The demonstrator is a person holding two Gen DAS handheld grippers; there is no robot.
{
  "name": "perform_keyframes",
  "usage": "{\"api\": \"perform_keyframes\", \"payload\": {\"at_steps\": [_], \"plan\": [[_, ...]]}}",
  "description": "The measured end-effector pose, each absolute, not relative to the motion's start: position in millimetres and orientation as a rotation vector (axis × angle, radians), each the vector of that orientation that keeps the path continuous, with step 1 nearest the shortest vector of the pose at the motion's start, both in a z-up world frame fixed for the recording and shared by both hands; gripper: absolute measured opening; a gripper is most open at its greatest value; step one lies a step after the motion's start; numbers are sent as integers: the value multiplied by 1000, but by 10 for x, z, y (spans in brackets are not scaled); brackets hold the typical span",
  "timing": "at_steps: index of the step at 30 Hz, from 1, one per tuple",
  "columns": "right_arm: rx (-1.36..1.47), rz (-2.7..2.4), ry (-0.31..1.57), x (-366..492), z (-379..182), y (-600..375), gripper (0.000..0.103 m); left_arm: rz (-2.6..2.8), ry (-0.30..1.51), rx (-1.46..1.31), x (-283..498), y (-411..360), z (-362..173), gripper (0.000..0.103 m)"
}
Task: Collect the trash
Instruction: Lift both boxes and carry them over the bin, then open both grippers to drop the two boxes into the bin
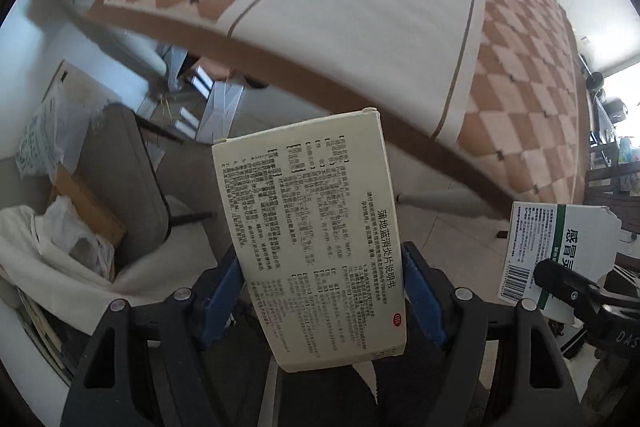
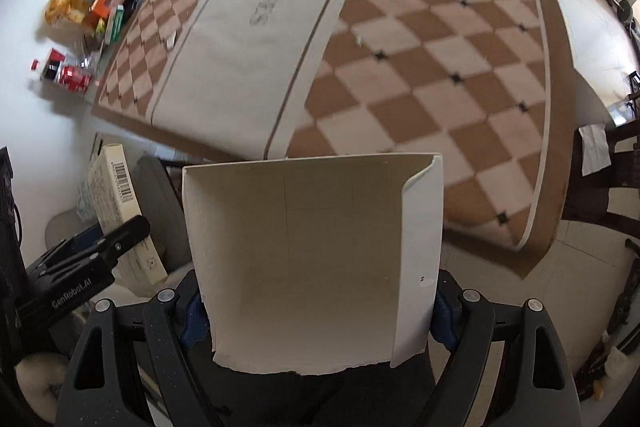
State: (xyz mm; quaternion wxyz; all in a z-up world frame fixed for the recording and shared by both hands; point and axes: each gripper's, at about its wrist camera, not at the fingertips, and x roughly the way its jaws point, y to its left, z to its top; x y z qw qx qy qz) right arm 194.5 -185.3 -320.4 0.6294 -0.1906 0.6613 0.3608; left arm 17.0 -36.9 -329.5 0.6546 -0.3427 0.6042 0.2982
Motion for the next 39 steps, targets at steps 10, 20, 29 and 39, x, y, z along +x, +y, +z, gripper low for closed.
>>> {"api": "perform_keyframes", "payload": {"at_steps": [10, 20, 29, 39], "plan": [[-593, 814, 1628, 1371, -5171, -2080, 86, 698, 1475, -956, 71, -333, -5176, 74], [-541, 781, 1645, 1874, -7132, -1812, 86, 541, 1495, -1066, 590, -13, -7013, 75], [-527, 805, 1680, 2171, -8094, -1457, 87, 532, 1511, -1112, 703, 189, -7681, 98], [-517, 871, 1700, 2199, -8257, -1146, 103, 671, 1492, -1005, 474, 92, -7437, 98]]}}
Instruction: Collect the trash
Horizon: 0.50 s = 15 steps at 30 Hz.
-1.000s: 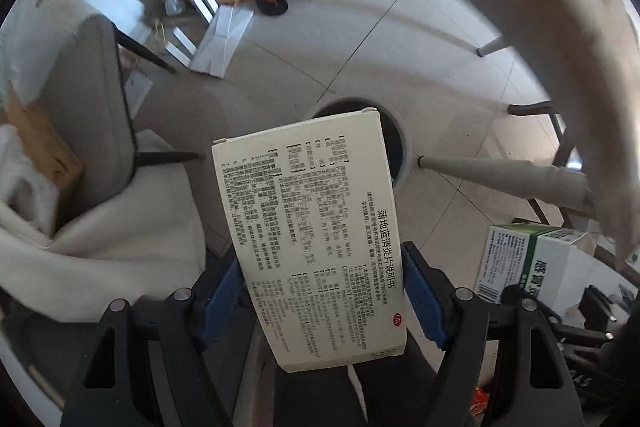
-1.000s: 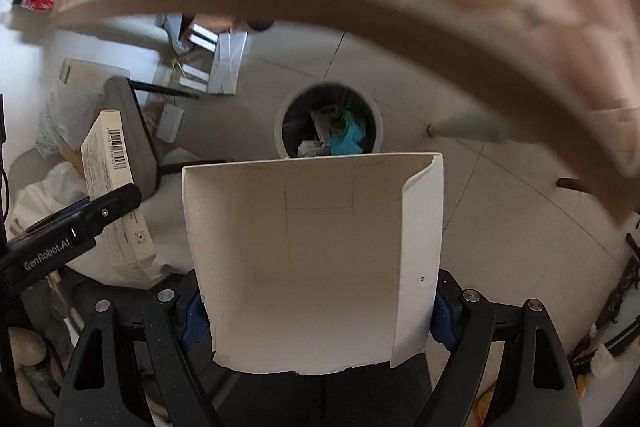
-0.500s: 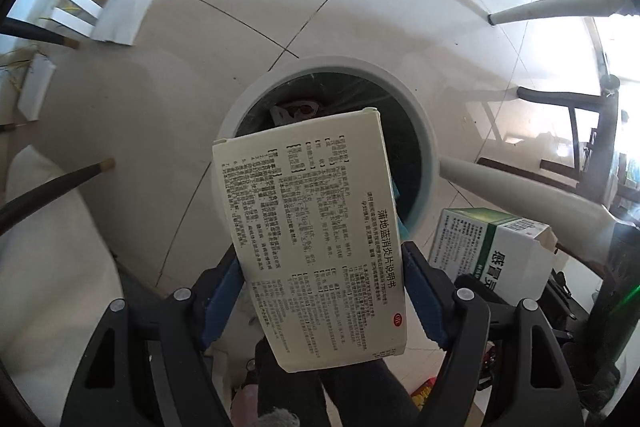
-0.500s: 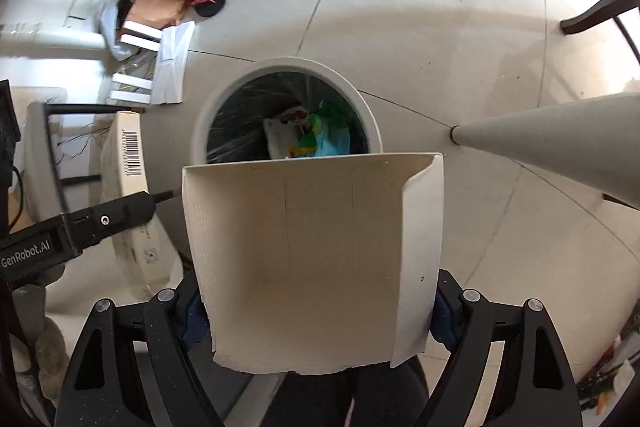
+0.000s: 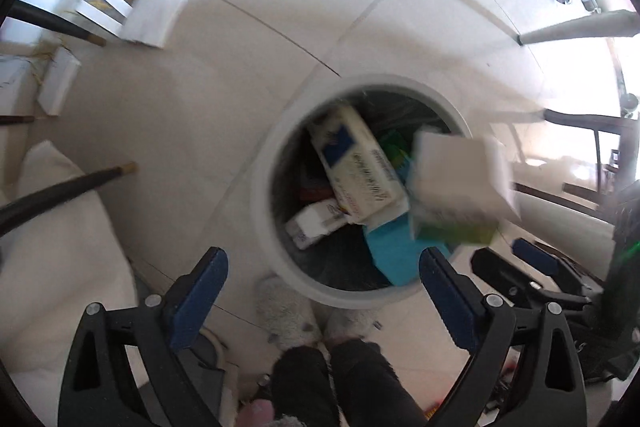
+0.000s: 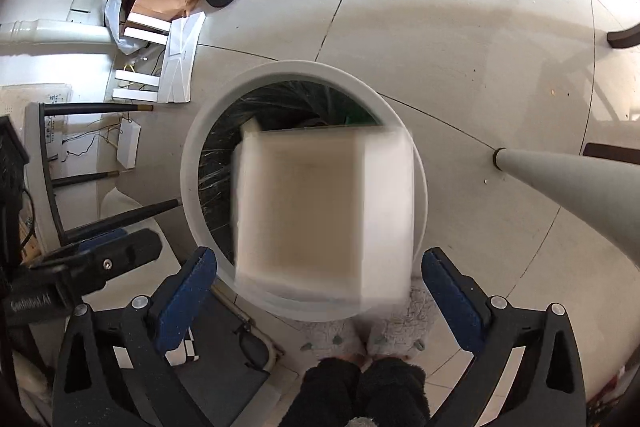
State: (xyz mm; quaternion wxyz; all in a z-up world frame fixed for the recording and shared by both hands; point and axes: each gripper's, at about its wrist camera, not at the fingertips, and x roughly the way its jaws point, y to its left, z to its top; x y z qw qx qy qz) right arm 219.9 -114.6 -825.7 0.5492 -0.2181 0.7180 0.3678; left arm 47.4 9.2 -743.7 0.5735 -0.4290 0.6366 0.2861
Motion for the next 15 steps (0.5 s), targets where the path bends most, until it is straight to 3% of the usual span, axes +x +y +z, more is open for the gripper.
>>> {"api": "perform_keyframes", "payload": {"at_steps": [15], "plan": [[-619, 730, 1559, 1906, -7363, -1630, 103, 797, 1506, -806, 249, -327, -6551, 98]]}}
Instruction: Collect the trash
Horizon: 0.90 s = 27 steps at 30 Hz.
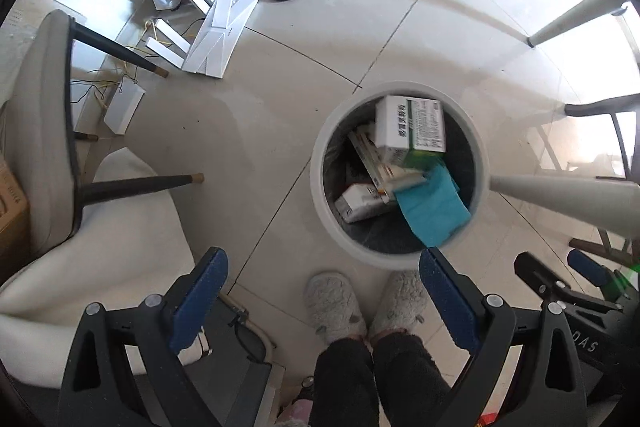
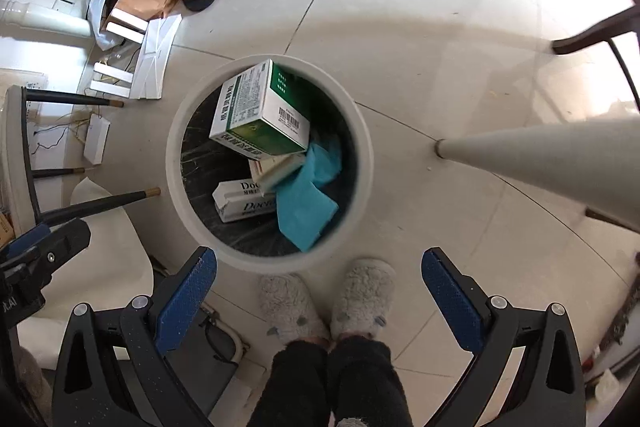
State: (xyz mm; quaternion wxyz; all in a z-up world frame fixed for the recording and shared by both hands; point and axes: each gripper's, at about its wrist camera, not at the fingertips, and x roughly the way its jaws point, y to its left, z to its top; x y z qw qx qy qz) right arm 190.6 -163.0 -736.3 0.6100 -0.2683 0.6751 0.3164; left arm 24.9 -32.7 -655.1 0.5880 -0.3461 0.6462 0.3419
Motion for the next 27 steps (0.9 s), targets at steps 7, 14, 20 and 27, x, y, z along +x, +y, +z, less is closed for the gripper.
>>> {"api": "perform_keyframes", "payload": {"at_steps": [7, 14, 20, 27], "plan": [[-606, 709, 1538, 1739, -6565, -1947, 103, 783, 1518, -780, 129, -658, -5851, 98], [-567, 749, 1515, 1663, -5417, -2252, 103, 741, 1492, -741, 153, -990, -4862, 98], [-487, 801, 1516, 1731, -4332, -2545, 103, 706, 1411, -745, 236, -1131, -3888, 98], [-422, 876, 1507, 1767, -3159, -2782, 103, 566, 1327, -715, 322, -1084, -2943, 98]]}}
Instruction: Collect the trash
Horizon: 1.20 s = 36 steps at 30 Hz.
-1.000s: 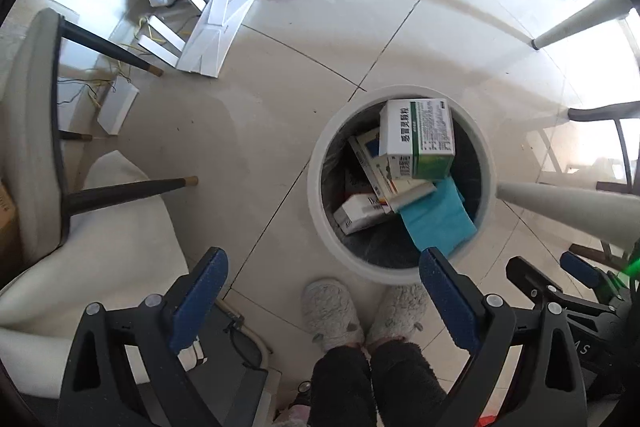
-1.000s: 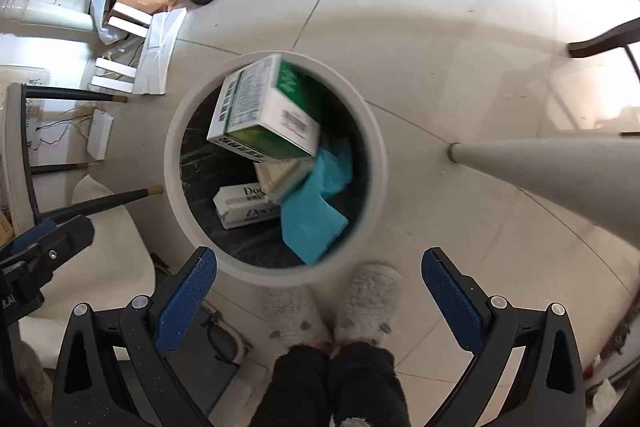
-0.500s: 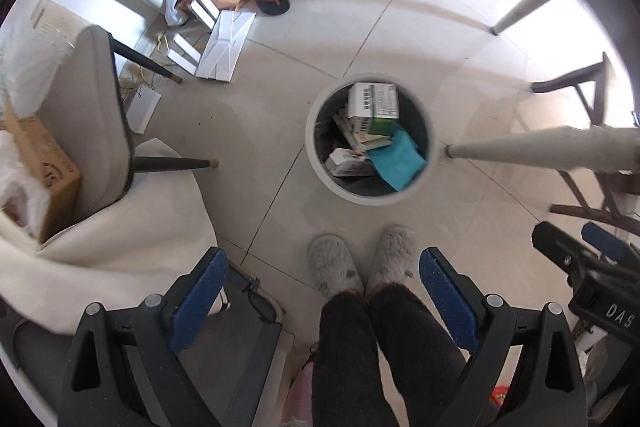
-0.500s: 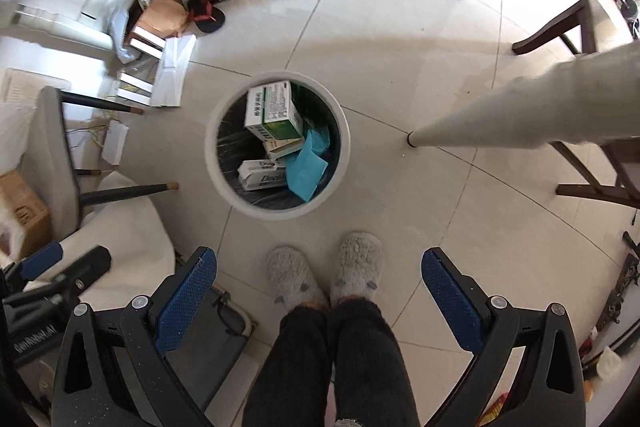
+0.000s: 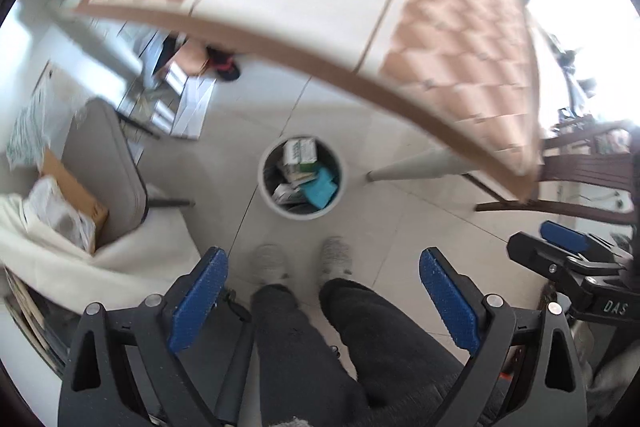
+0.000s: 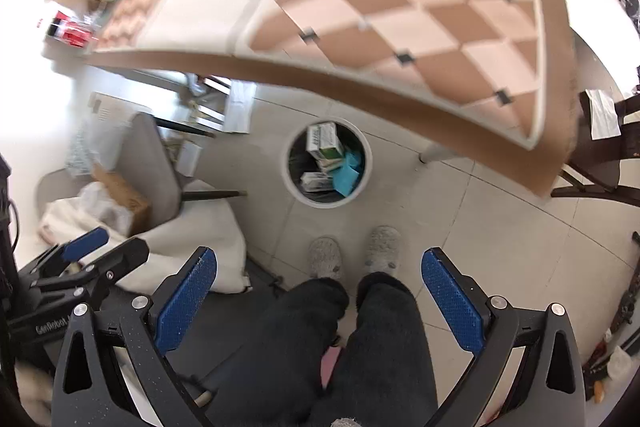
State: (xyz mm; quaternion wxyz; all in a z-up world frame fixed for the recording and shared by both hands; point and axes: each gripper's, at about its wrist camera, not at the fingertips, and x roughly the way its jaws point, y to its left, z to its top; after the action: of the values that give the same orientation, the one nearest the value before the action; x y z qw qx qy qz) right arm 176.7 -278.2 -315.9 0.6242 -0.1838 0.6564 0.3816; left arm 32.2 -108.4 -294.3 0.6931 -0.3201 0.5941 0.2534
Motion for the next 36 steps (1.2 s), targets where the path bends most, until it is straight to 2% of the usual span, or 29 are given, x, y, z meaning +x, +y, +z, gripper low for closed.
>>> {"api": "perform_keyframes", "payload": {"at_steps": [7, 13, 17, 19, 26, 36], "plan": [[-309, 925, 1493, 1638, -2295, -2872, 103, 382, 1278, -633, 394, -991, -2247, 98], [-175, 862, 1493, 1276, -1795, -2996, 103, 220, 1251, -586, 261, -904, -1779, 98], [-100, 798, 1479, 997, -1635, -3061, 103, 148, 1255, -557, 101, -874, -1615, 98], [-83, 772, 1467, 859, -1560, -3075, 103, 124, 1265, -558, 48, -857, -1570, 103], [-34, 748, 1478, 511, -1398, -3100, 103, 78, 1262, -551, -126, -840, -1438, 103], [-17, 763, 1468, 440, -1313, -3163, 103, 84, 1227, -559, -148, -857, -1351, 103]]}}
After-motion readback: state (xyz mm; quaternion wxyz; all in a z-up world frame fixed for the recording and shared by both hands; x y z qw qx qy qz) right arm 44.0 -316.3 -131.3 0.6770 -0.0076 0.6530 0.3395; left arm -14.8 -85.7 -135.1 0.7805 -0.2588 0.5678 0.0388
